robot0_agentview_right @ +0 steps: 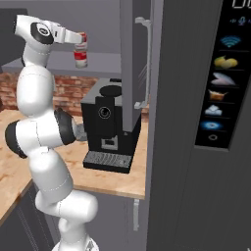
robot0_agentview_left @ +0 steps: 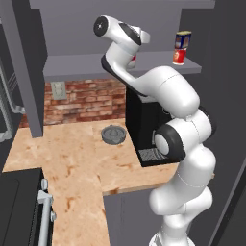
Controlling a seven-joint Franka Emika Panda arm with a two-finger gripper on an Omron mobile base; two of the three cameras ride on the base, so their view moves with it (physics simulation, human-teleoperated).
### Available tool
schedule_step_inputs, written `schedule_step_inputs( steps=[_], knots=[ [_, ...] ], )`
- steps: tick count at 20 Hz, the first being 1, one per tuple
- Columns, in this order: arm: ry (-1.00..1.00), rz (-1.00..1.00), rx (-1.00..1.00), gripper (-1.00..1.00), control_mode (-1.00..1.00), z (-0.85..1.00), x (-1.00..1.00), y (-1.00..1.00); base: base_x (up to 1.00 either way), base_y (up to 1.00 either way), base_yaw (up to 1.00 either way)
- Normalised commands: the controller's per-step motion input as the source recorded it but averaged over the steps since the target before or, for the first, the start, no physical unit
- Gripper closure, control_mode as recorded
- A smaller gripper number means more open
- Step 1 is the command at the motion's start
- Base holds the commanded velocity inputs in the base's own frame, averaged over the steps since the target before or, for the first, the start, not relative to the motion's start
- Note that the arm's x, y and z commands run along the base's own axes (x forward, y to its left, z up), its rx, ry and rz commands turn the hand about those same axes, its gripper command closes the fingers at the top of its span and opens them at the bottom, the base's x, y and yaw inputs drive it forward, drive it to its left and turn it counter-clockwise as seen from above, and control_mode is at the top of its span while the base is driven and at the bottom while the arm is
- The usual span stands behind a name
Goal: Stack two cans on top of the other two cans in the cabinet.
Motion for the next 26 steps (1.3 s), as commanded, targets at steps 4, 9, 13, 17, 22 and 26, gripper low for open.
schedule_step_inputs(
  steps=[4,9,13,17,22,26],
  knots=[
    [0.00,0.00,0.00,1.00,-1.00,0.00,0.05,0.04,0.00,0.00,0.00],
    [0.00,0.00,0.00,1.00,-1.00,0.00,0.06,0.04,0.00,0.00,0.00],
    [0.00,0.00,0.00,1.00,-1.00,0.00,0.02,0.03,0.00,0.00,0.00],
    [0.00,0.00,0.00,1.00,-1.00,0.00,0.03,0.06,0.00,0.00,0.00],
    [0.00,0.00,0.00,1.00,-1.00,0.00,0.01,0.02,0.00,0.00,0.00],
    [0.00,0.00,0.00,1.00,-1.00,0.00,0.02,0.03,0.00,0.00,0.00]
  ],
)
